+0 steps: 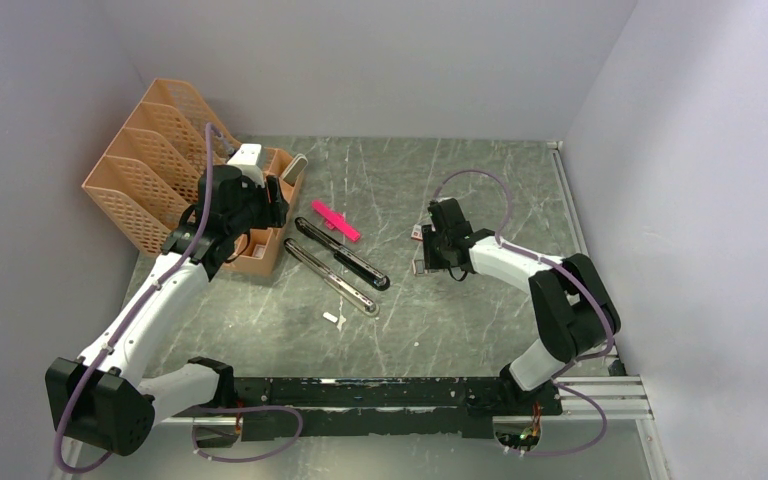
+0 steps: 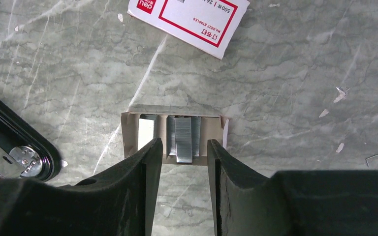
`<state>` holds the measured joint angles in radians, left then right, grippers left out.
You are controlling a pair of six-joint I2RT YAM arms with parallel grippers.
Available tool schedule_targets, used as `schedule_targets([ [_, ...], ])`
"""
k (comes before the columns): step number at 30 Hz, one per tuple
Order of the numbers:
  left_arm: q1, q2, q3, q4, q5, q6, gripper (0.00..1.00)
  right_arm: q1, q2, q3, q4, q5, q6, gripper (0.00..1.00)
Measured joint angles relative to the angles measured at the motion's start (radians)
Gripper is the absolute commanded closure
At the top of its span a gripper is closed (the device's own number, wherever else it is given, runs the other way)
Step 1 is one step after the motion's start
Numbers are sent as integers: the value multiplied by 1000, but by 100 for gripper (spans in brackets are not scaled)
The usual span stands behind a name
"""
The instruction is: Load the staples into the stapler
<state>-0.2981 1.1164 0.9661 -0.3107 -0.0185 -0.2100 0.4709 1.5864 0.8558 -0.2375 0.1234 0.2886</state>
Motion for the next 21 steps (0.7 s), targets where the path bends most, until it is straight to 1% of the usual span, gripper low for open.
schedule_targets([
  [21,0,0,0,0,3,0,40,0,39,0,1,-5,-1,56],
])
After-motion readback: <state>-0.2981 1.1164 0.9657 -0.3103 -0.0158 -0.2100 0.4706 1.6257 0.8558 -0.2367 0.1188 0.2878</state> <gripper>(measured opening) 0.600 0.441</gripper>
